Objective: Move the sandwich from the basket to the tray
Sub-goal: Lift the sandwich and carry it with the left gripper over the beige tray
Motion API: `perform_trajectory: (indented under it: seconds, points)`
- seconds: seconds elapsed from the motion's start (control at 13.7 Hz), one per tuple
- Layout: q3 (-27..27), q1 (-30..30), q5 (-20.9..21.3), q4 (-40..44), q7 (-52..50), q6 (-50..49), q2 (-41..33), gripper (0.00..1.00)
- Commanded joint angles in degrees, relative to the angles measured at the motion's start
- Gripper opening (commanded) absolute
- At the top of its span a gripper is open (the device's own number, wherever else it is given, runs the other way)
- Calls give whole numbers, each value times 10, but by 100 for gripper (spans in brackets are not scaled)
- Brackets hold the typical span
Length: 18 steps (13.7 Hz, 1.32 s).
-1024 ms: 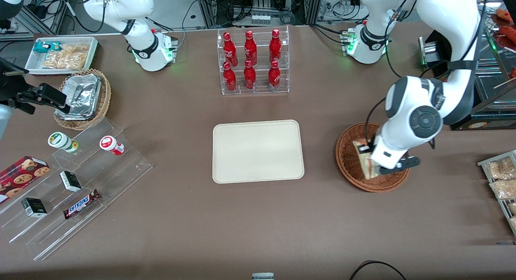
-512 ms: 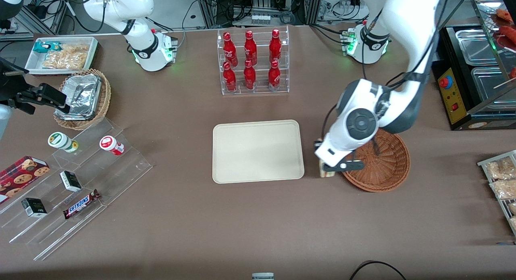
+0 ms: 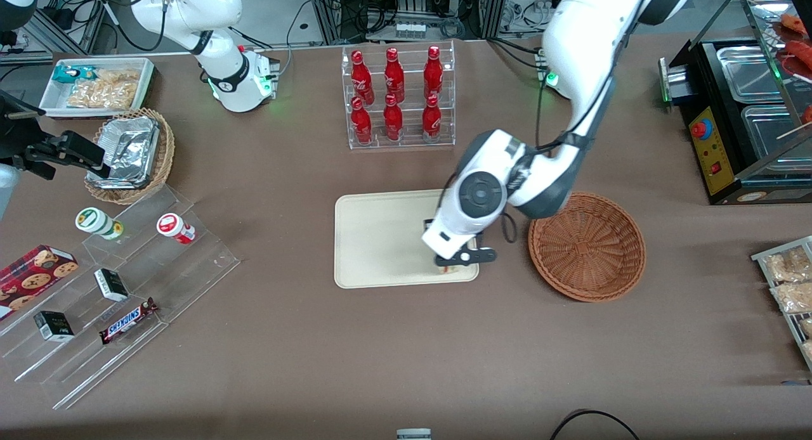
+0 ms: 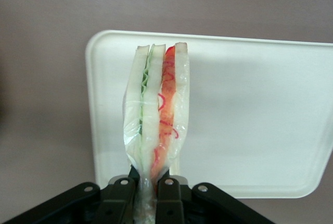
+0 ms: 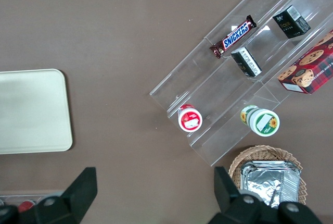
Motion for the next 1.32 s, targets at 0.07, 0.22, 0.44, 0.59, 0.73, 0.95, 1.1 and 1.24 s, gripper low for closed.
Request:
perform_trajectory:
  seconds: [0.07,0.22,0.44,0.59,0.73,0.95,1.1,1.24]
  points:
    - [8,-46,-3,73,-54,10,63,7]
    - [10,-63,-2,79,-64,27,75,7]
    - [10,-77,8,95,-69,33,97,7]
    - [10,-81,23,93,-68,35,98,7]
    - [10,-82,24,88,-64,42,99,9]
    - [10,-83,24,74,-63,64,102,16]
    - [9,-84,24,72,-64,64,103,25]
    - [9,-84,22,71,-69,64,104,79]
